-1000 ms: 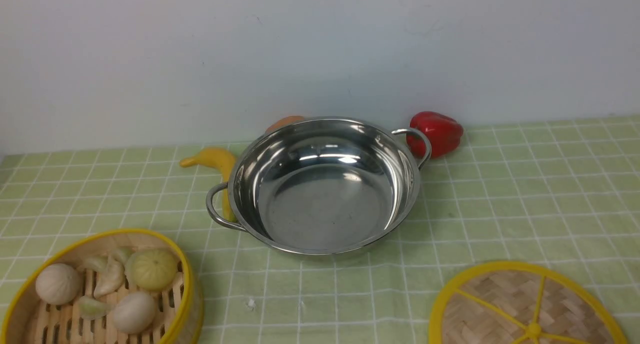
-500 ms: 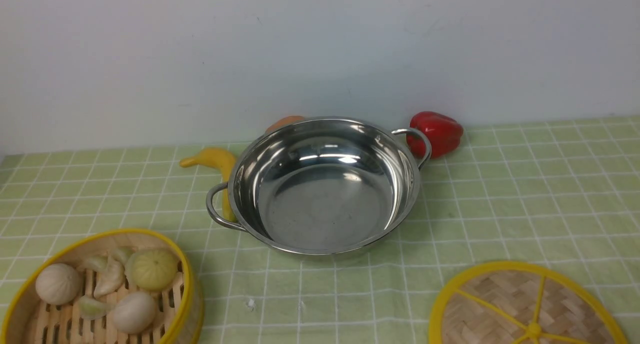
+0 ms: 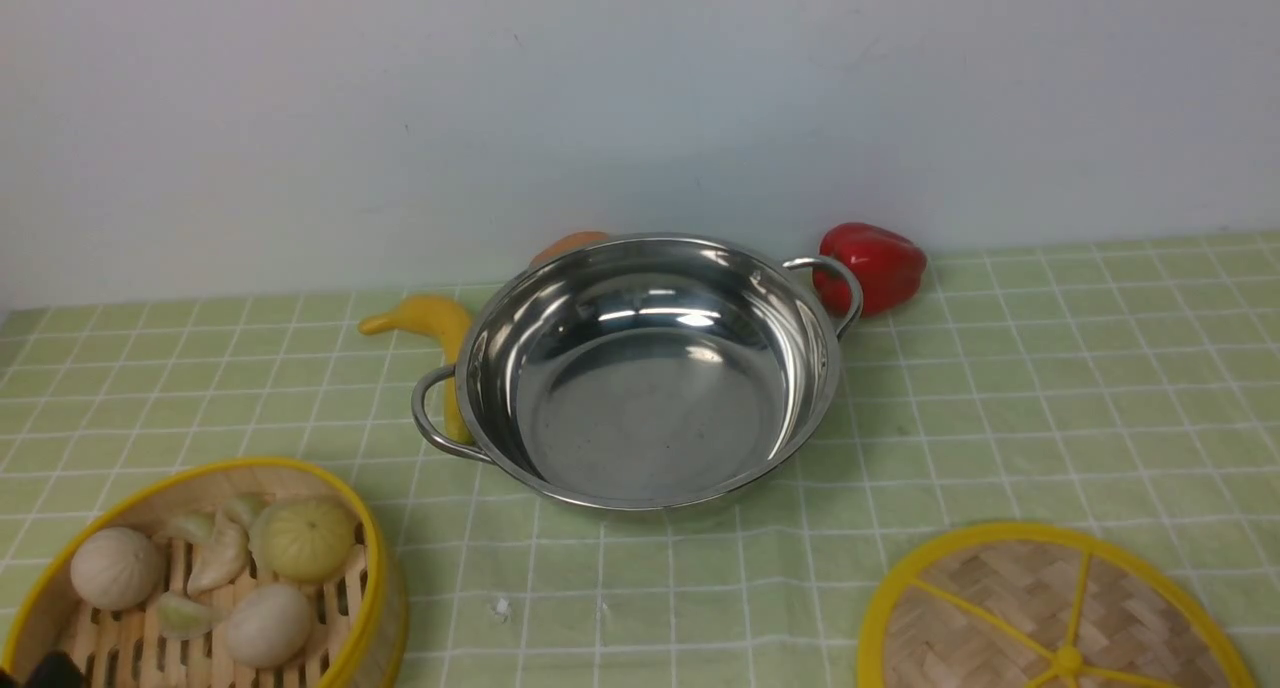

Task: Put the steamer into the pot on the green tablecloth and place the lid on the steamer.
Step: 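Grasp the rim of the steamer basket holding the buns with the left gripper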

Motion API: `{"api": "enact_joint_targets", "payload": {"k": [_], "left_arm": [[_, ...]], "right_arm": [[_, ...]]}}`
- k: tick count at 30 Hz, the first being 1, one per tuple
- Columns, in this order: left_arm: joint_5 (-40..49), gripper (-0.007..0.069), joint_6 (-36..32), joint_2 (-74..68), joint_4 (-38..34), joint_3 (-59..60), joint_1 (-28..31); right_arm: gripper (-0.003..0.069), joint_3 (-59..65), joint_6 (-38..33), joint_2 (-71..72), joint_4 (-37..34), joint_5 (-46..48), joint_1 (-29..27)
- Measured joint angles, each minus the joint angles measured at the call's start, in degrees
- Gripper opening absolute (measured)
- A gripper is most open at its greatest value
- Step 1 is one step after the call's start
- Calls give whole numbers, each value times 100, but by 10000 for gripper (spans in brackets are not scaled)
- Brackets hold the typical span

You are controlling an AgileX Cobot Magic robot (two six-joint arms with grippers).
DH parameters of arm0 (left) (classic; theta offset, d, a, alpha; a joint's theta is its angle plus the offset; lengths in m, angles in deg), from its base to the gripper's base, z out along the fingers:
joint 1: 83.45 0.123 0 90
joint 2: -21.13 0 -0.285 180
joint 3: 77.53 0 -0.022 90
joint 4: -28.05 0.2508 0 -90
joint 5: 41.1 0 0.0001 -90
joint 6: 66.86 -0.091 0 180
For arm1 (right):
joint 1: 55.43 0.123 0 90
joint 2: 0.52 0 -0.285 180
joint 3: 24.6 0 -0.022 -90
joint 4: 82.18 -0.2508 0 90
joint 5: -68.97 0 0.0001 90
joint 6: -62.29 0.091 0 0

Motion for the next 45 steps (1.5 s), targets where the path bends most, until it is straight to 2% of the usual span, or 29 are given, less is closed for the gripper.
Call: {"api": "enact_joint_targets", "payload": {"k": [9, 13, 17, 22, 25, 26, 28, 29, 31, 34, 35, 37, 45], "left_arm": [[-1369, 243, 382, 0, -710, 0, 0], [-1499, 243, 563, 0, -788, -36, 0], [-1045, 243, 575, -10, -809, -439, 0], [968, 243, 281, -731, -620, -1655, 0], [2421, 243, -262, -1512, -526, -2416, 0], [2421, 243, -313, -1565, -520, -2458, 0], [3532, 243, -1359, -2280, -499, -2928, 0], [3602, 243, -1580, -2388, -492, -2980, 0], [4298, 243, -3187, -3015, -466, -3156, 0], [4785, 243, -4704, -3730, -521, -3165, 0], [4799, 243, -4704, -3777, -537, -3165, 0], [4835, 243, -5121, -4322, -783, -3165, 0], [4230, 243, -5157, -5884, -899, -3202, 0]], "right_arm": [[240, 0, 0, 0, 0, 0, 0], [240, 0, 0, 0, 0, 0, 0], [240, 0, 0, 0, 0, 0, 0], [240, 0, 0, 0, 0, 0, 0], [240, 0, 0, 0, 0, 0, 0], [240, 0, 0, 0, 0, 0, 0], [240, 0, 0, 0, 0, 0, 0], [240, 0, 0, 0, 0, 0, 0], [240, 0, 0, 0, 0, 0, 0], [240, 0, 0, 0, 0, 0, 0], [240, 0, 0, 0, 0, 0, 0], [240, 0, 0, 0, 0, 0, 0], [240, 0, 0, 0, 0, 0, 0]]}}
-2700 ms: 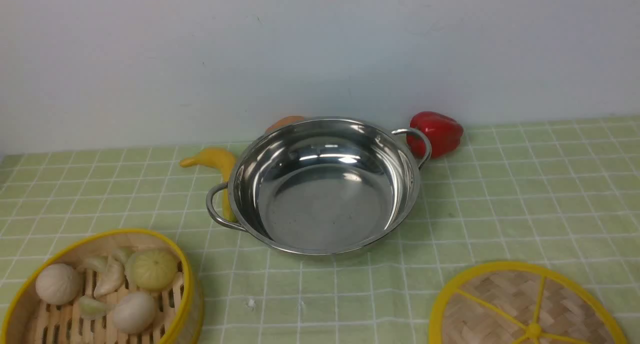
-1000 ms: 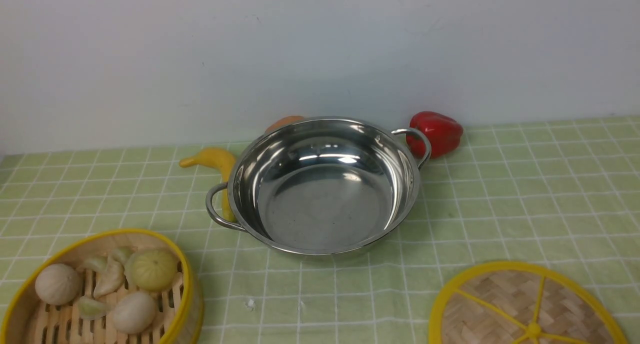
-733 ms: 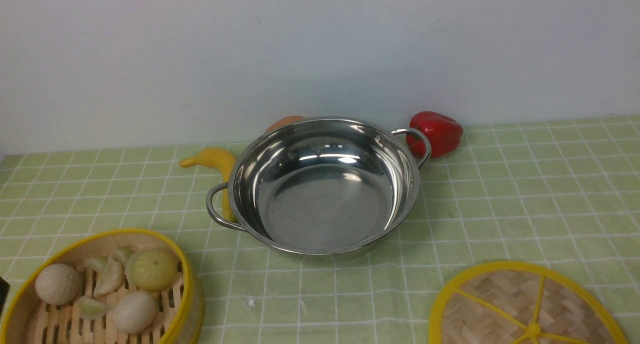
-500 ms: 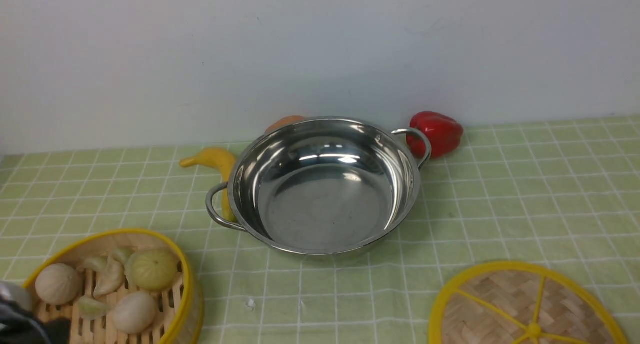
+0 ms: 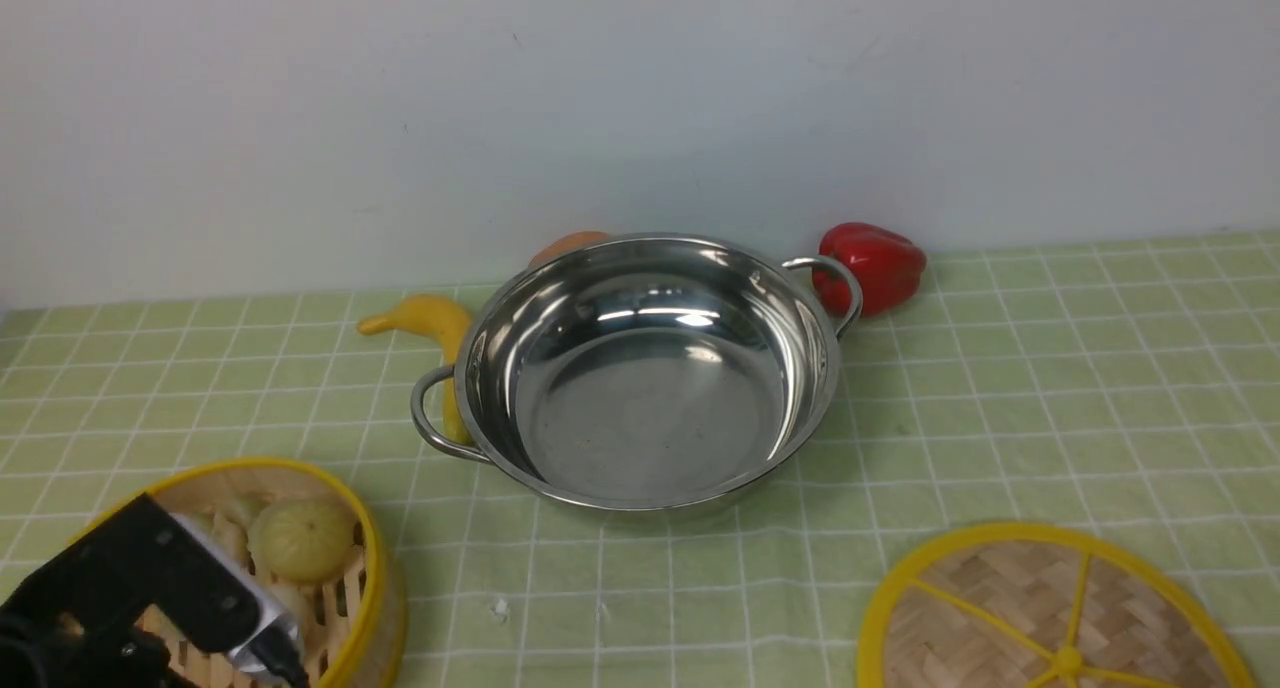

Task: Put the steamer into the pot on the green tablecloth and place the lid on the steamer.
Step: 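Grasp the rim of the steamer basket holding the buns with the left gripper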

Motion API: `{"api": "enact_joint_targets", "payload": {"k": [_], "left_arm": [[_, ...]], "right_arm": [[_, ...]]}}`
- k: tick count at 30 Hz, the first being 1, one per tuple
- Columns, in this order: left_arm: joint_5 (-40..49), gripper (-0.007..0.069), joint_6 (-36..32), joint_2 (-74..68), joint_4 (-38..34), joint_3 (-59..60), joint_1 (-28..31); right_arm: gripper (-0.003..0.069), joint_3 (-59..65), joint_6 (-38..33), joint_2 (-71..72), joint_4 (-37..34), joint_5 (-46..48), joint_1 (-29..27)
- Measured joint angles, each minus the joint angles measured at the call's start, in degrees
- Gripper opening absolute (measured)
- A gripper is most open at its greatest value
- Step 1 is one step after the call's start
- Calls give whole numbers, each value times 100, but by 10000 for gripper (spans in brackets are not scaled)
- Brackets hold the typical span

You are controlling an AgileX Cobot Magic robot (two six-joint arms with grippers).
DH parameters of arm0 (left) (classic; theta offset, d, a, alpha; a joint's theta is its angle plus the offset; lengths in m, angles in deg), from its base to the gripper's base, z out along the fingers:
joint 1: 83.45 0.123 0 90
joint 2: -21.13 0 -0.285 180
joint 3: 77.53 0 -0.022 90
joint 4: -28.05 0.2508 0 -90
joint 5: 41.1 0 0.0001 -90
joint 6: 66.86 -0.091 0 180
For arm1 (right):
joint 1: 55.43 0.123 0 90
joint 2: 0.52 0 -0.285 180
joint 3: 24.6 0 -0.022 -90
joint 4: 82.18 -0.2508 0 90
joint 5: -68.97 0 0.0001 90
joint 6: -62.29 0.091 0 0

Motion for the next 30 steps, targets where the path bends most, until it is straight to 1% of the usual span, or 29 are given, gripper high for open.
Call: {"api": "enact_joint_targets", "payload": {"k": [3, 12, 15, 16, 18, 19, 21, 25, 30], "left_arm": [[-406, 243, -75, -576, 0, 0, 0], [-732, 250, -179, -1276, -6, 0, 0], [-865, 278, -185, -1312, 11, 0, 0], [-951, 316, -185, -1312, 35, 0, 0], [-978, 329, -185, -1312, 35, 0, 0], [-984, 360, -185, -1312, 35, 0, 0], [-984, 372, -185, -1312, 35, 0, 0], [-984, 375, -185, -1312, 35, 0, 0], [-984, 343, -185, -1542, 35, 0, 0]], "right_arm": [[240, 0, 0, 0, 0, 0, 0], [240, 0, 0, 0, 0, 0, 0], [240, 0, 0, 0, 0, 0, 0], [240, 0, 0, 0, 0, 0, 0], [240, 0, 0, 0, 0, 0, 0], [240, 0, 0, 0, 0, 0, 0], [240, 0, 0, 0, 0, 0, 0], [240, 0, 0, 0, 0, 0, 0], [240, 0, 0, 0, 0, 0, 0]]}}
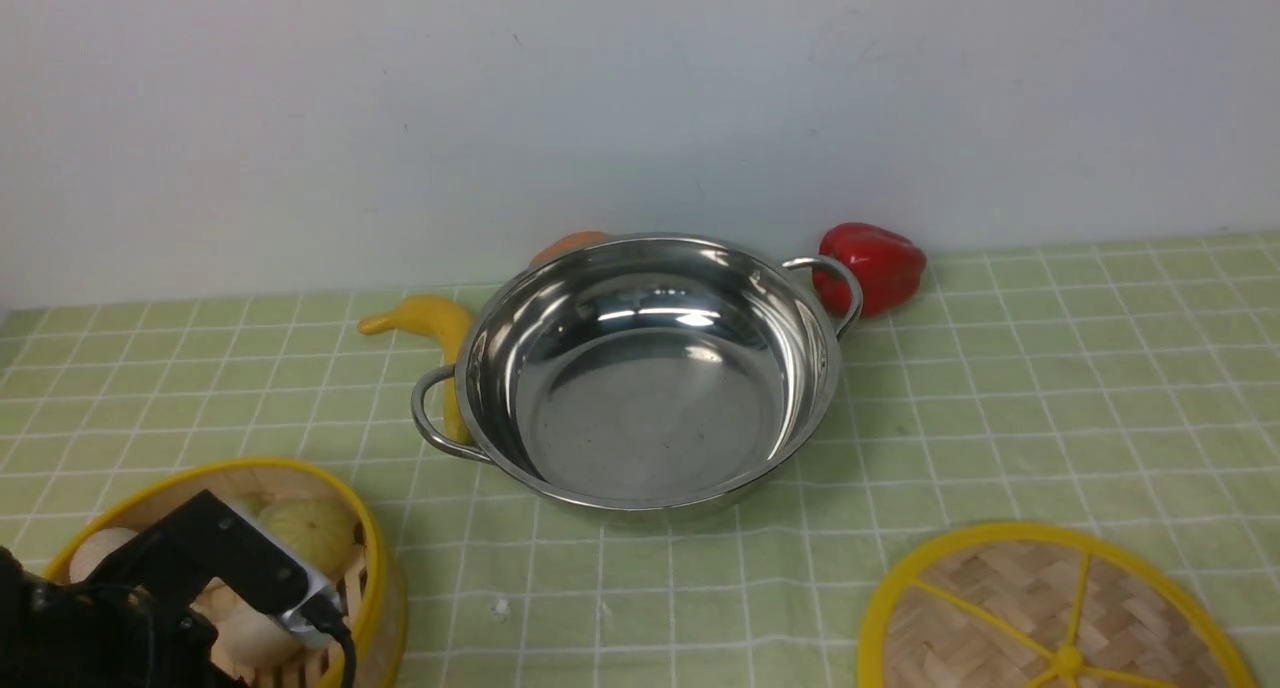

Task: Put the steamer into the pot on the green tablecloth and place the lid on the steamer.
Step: 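Grasp the rim of the steamer basket holding the buns with the left gripper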

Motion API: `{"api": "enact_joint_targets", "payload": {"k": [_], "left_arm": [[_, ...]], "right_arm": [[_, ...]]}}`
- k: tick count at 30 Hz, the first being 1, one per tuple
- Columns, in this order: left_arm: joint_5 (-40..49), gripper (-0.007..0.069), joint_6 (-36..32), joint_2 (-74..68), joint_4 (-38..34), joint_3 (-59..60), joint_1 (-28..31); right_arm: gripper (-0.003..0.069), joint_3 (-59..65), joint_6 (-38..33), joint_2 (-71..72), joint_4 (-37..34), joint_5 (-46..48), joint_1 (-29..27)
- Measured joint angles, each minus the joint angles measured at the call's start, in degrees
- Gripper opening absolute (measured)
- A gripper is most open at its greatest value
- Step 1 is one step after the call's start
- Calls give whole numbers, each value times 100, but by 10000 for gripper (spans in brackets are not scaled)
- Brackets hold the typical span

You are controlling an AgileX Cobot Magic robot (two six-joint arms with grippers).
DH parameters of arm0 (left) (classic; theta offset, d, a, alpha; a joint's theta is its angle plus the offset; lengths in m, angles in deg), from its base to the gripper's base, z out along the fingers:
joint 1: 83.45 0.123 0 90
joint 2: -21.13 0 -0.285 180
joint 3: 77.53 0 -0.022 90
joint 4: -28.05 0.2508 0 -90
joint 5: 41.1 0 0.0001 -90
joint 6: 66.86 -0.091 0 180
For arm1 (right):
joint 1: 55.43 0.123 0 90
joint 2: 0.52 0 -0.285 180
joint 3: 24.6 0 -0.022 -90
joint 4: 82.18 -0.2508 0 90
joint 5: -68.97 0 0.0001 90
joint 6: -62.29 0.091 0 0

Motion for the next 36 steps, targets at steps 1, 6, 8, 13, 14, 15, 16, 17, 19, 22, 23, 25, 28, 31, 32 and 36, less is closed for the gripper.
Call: {"api": "enact_joint_targets", "payload": {"k": [1, 6, 8, 13, 14, 15, 16, 17, 19, 22, 23, 25, 28, 31, 32, 36], "left_arm": [[5, 335, 0, -189, 5, 0, 0], [0, 317, 0, -588, -3, 0, 0], [0, 302, -7, -726, -32, -2, 0], [6, 291, -146, -934, -58, -31, 0], [6, 291, -146, -936, -58, -37, 0], [-1, 271, -138, -949, -65, -51, 0], [-21, 254, -121, -948, -65, -56, 0], [-27, 237, -121, -948, -65, -56, 0], [-73, 160, -107, -950, -65, -58, 0], [-86, 69, -145, -954, -78, -58, -23], [-169, 35, -48, -961, -84, -63, -37], [-242, 32, 111, -961, -78, -70, -37], [-249, 32, 205, -961, -52, -86, -37], [-38, 32, 552, -928, -38, -318, -37], [100, 32, 672, -873, -38, -434, -37], [759, 32, 947, -618, -53, -1065, -37]], "right_arm": [[240, 0, 0, 0, 0, 0, 0], [240, 0, 0, 0, 0, 0, 0], [240, 0, 0, 0, 0, 0, 0], [240, 0, 0, 0, 0, 0, 0], [240, 0, 0, 0, 0, 0, 0], [240, 0, 0, 0, 0, 0, 0], [240, 0, 0, 0, 0, 0, 0], [240, 0, 0, 0, 0, 0, 0], [240, 0, 0, 0, 0, 0, 0], [240, 0, 0, 0, 0, 0, 0], [240, 0, 0, 0, 0, 0, 0], [240, 0, 0, 0, 0, 0, 0], [240, 0, 0, 0, 0, 0, 0], [240, 0, 0, 0, 0, 0, 0], [240, 0, 0, 0, 0, 0, 0], [240, 0, 0, 0, 0, 0, 0]]}}
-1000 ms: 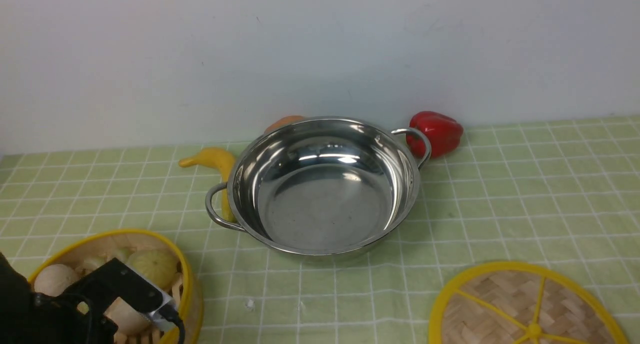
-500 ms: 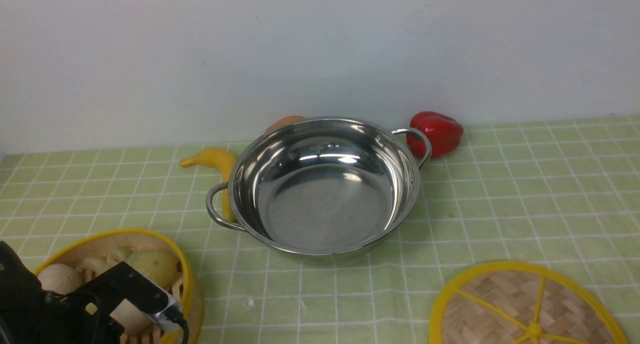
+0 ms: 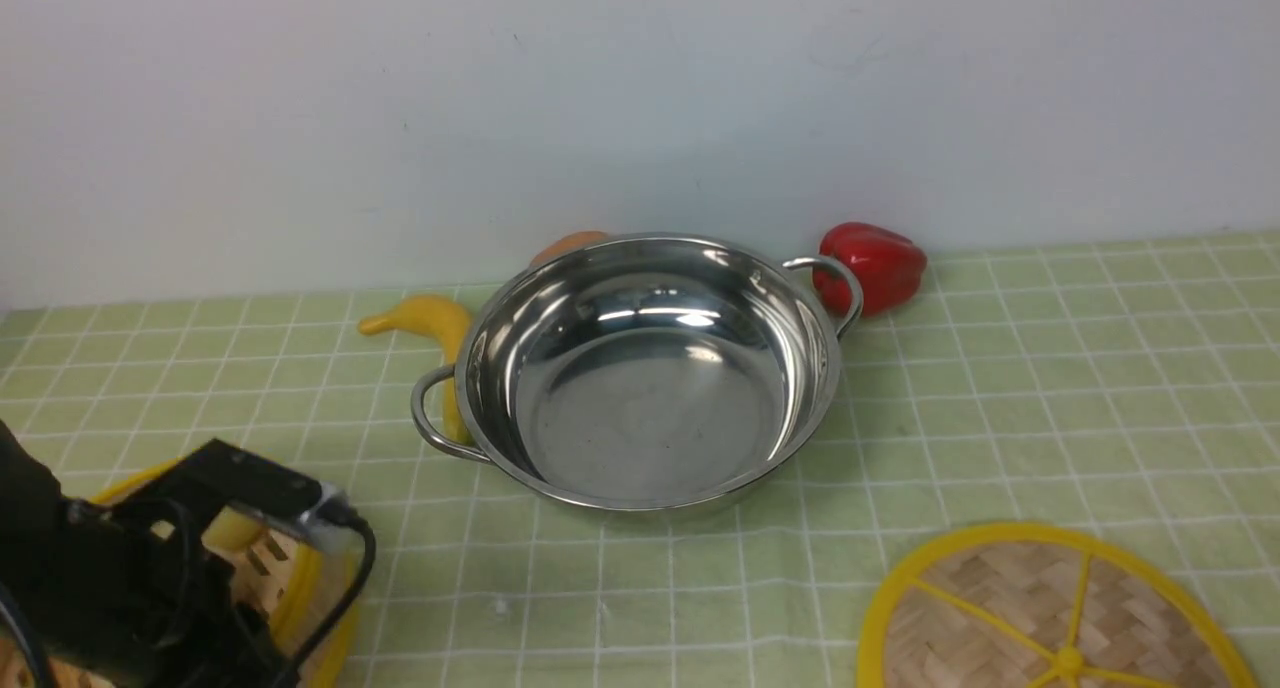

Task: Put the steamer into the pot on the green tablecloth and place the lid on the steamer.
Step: 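Grasp the rim of the steamer basket holding the buns with the left gripper, then place the bamboo steamer basket with dumplings into the steel pot with the left gripper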

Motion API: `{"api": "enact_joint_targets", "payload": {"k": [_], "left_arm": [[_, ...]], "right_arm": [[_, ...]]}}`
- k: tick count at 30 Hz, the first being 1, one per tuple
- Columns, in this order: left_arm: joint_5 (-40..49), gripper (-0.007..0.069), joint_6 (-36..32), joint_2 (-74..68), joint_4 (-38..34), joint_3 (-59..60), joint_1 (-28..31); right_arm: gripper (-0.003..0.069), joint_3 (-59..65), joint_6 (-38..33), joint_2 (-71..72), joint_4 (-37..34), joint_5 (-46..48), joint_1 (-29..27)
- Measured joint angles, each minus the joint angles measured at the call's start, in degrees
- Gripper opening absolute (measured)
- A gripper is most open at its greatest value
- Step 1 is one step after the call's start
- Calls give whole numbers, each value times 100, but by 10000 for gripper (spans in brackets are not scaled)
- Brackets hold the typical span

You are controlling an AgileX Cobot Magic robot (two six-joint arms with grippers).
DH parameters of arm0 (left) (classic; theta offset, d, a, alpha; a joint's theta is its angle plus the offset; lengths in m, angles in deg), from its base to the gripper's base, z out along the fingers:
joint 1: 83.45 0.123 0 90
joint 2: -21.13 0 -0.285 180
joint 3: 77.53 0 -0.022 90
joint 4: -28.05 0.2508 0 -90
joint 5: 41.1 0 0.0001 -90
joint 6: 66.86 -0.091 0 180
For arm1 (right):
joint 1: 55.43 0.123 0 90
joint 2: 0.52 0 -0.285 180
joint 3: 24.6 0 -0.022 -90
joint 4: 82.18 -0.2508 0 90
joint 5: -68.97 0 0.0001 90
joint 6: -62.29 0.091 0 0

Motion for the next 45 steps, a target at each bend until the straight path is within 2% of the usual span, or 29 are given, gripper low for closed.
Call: {"api": "enact_joint_targets", "payload": {"k": [4, 9, 17, 21, 26, 34, 45], "left_arm": [[619, 32, 36, 191, -1, -698, -43], [1091, 32, 36, 187, 68, -1887, -442], [1539, 32, 31, -497, 397, -3474, -1561], [1655, 32, -146, -1343, 750, -4442, -2329], [1675, 32, -501, -2259, 947, -5175, -2892], [1446, 32, -946, -3342, 1023, -5603, -3375], [1075, 32, -795, -3993, 1104, -5620, -3410]], "right_arm": [[240, 0, 0, 0, 0, 0, 0], [240, 0, 0, 0, 0, 0, 0], [240, 0, 0, 0, 0, 0, 0], [240, 0, 0, 0, 0, 0, 0], [240, 0, 0, 0, 0, 0, 0], [240, 0, 0, 0, 0, 0, 0], [240, 0, 0, 0, 0, 0, 0]]}}
